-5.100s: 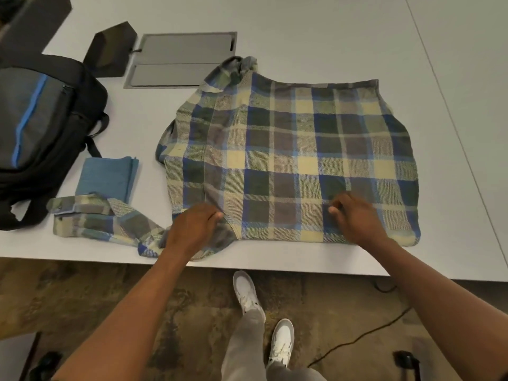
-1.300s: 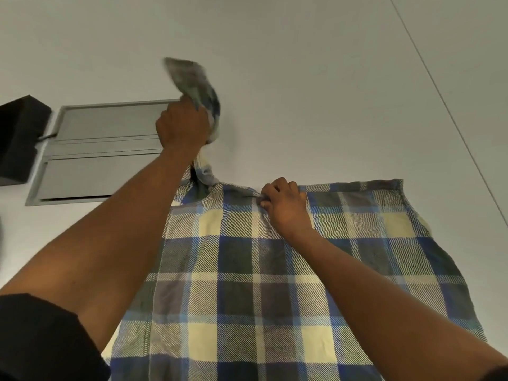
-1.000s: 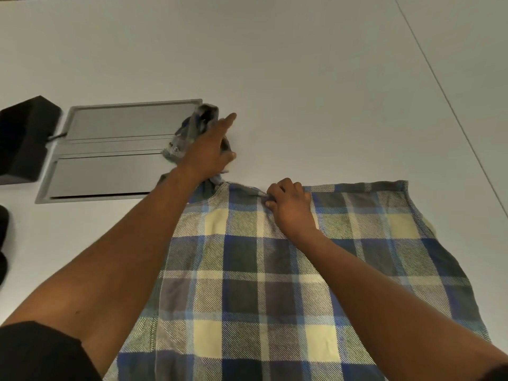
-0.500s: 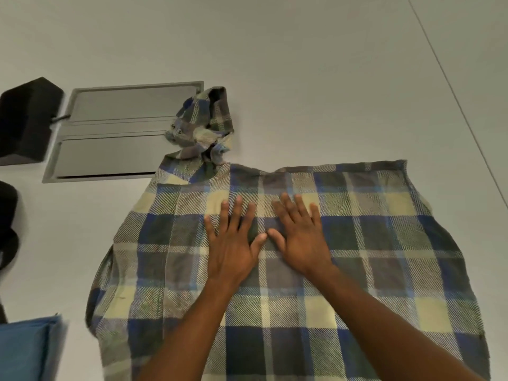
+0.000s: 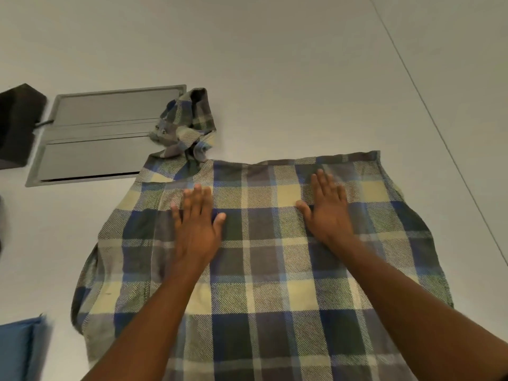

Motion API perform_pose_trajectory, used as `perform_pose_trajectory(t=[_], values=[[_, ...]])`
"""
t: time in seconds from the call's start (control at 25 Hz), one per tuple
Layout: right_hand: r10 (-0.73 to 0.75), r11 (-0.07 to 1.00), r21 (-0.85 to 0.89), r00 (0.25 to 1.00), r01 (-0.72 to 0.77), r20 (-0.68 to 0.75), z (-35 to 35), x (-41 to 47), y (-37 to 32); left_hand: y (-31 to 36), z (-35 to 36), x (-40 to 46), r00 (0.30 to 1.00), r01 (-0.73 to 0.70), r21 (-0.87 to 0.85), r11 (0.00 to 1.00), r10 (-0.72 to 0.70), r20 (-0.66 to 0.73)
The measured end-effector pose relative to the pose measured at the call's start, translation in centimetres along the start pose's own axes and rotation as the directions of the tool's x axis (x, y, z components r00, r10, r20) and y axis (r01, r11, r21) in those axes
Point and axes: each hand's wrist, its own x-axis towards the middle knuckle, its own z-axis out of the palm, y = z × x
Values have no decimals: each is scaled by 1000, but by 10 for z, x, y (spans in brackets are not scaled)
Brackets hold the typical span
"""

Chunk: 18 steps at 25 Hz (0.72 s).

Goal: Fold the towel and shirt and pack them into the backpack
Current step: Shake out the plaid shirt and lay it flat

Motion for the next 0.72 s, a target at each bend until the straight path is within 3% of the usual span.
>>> perform_pose_trajectory(t=[0.12, 0.2, 0.32, 0.44, 0.56, 0.72], values=[[-191, 981, 56, 980, 188, 49, 0, 24, -37, 34, 3, 41, 982, -181, -32, 983, 183, 48], [-213, 976, 48, 975, 211, 61, 2, 39, -41, 32, 5, 72, 981, -183, 8, 983, 182, 72], [-143, 990, -13, 990, 143, -12, 2, 51, -3, 13, 5, 96, 986, -157, 30, 987, 155, 55], [22, 1000, -17, 994, -24, -109, -5, 54, 60, 8, 4, 98, 991, -134, 57, 989, 134, -3], [129, 991, -18, 986, -132, -109, -20, 56, 106, 8, 2, 100, 998, -49, 71, 996, 51, -29], [186, 982, -7, 976, -189, -115, -22, 60, 82, 1, -9, 112, 998, -53, 68, 996, 56, -38]])
